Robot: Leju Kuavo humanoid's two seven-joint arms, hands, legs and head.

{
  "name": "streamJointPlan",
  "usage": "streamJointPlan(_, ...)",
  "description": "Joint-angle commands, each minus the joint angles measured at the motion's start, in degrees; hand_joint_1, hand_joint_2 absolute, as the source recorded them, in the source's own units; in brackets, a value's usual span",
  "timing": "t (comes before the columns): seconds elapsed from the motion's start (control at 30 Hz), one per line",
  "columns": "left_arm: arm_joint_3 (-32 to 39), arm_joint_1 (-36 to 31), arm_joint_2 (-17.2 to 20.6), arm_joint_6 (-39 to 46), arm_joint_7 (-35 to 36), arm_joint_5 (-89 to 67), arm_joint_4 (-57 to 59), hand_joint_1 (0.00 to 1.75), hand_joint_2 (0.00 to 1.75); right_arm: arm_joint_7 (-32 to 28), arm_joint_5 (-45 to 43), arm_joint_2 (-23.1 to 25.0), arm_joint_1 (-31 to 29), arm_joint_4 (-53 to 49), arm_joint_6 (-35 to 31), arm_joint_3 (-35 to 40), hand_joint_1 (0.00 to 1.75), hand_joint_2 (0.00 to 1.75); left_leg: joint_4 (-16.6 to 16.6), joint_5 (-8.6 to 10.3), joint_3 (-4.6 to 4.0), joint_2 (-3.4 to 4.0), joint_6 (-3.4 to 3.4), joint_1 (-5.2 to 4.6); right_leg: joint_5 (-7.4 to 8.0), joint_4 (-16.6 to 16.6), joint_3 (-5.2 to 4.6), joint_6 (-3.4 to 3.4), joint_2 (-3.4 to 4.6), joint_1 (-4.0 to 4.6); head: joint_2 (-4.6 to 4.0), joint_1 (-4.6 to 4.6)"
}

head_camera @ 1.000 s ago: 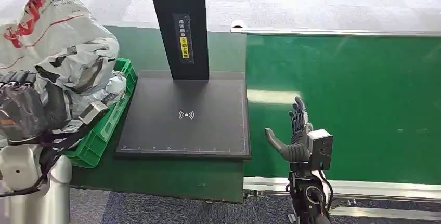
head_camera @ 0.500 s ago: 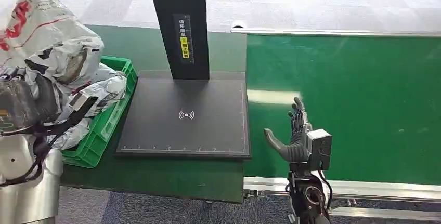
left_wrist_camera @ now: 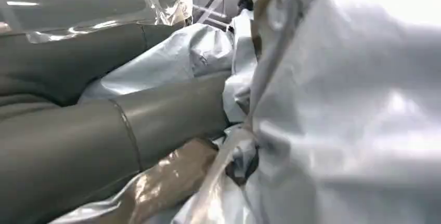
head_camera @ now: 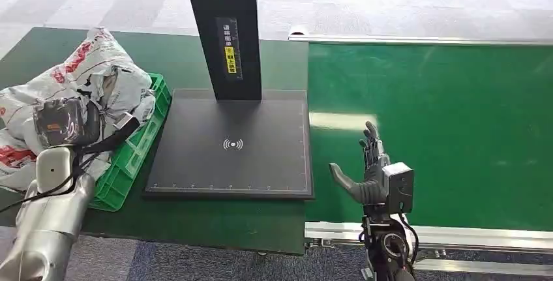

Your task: Moved the parcel from conveyor to table for the left to box.

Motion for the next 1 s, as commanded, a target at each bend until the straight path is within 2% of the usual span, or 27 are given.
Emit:
streamJointPlan(0.03,3.53,-2.75,0.44,-0.19,1.21,-2.16,9.1,1.66,0.0,0.54,-0.24,-0.51,-0.33,-0.17,0.2,-0.46,0.0,1.75,-0.18,0.06,0.13,0.04,-0.07,-0.02,0.04,-0.14,0.13,-0.15,-0.09,-0.01,0.0,0.0)
streamJointPlan(0.1,1.19,-1.36,1.79,-0.19,4.01,-2.16,5.05,1.62,0.0,0.89,-0.22,-0.46,0.04,-0.76,0.18,-0.59,0.0,1.75,-0.18,0.05,0.15,0.05,-0.07,-0.03,0.03,-0.13,0.13,-0.15,-0.07,-0.01,0.0,0.0)
streamJointPlan(0.53,1.19,-1.36,1.79,-0.19,4.01,-2.16,5.05,1.62,0.0,0.89,-0.22,-0.46,0.04,-0.76,0.18,-0.59,0.0,1.75,-0.1,0.02,0.09,0.04,-0.05,0.0,0.01,-0.06,0.08,-0.11,-0.04,0.01,0.0,0.02)
streamJointPlan(0.6,-0.92,1.17,3.09,-0.19,8.14,-2.16,-1.66,1.66,0.0,0.97,-0.22,-0.38,0.2,-0.77,0.21,-0.37,0.0,1.75,-0.21,0.06,0.16,0.05,-0.09,-0.02,0.03,-0.15,0.14,-0.17,-0.08,0.0,0.0,0.02)
streamJointPlan(0.63,-1.15,2.57,3.9,-0.19,8.92,-2.16,-5.51,1.61,0.0,1.07,-0.23,-0.39,0.29,-0.75,0.21,-0.16,0.0,1.75,-0.08,0.0,0.07,0.08,-0.06,0.01,0.01,-0.04,0.05,-0.11,0.0,0.02,0.0,0.02)
streamJointPlan(0.73,-4.07,4.86,6.1,-0.19,11.44,-2.16,-12.57,1.36,0.0,1.41,-0.39,-0.38,0.57,-0.84,-0.21,-0.02,0.0,1.75,-0.07,-0.03,0.06,0.23,-0.08,0.04,0.01,-0.04,0.0,-0.14,0.14,0.05,0.0,0.0)
streamJointPlan(0.77,-4.73,6.41,6.78,-0.19,12.16,-2.16,-18.98,0.47,0.0,1.42,-0.4,-0.41,0.58,-0.9,-0.25,0.02,0.0,1.75,-0.12,-0.03,0.09,0.25,-0.1,0.05,0.0,-0.08,0.02,-0.18,0.14,0.06,0.0,0.02)
streamJointPlan(0.8,-7.29,7.39,8.47,-0.19,14.61,-2.16,-21.92,0.0,0.0,1.44,-0.43,-0.4,0.48,-0.76,-0.27,0.14,0.0,1.75,-0.03,-0.03,0.0,0.15,-0.08,0.05,-0.02,0.0,-0.03,-0.12,0.09,0.06,0.0,0.0)
streamJointPlan(0.83,-7.67,7.75,8.36,-0.19,15.24,-2.16,-23.94,0.0,0.0,1.46,-0.45,-0.37,0.42,-0.66,-0.28,0.21,0.0,1.75,-0.08,-0.04,0.03,0.16,-0.1,0.06,-0.03,-0.04,-0.02,-0.17,0.07,0.07,0.0,0.02)
streamJointPlan(0.9,-3.6,10.12,5.76,-0.19,11.97,-2.16,-33.66,0.0,0.0,1.56,-0.61,-0.28,-0.03,0.12,-0.53,0.65,0.0,1.75,0.01,-0.02,-0.13,0.05,-0.07,0.08,-0.02,0.0,-0.12,-0.12,-0.01,0.09,0.0,0.02)
streamJointPlan(1.0,0.25,10.26,1.01,-0.19,2.86,-2.16,-37.52,0.0,0.0,1.53,-0.86,-0.64,-0.03,0.51,-1.25,0.64,0.0,1.75,-0.08,0.01,-0.06,0.01,-0.05,0.03,-0.02,-0.07,-0.04,-0.12,-0.07,0.05,0.0,0.02)
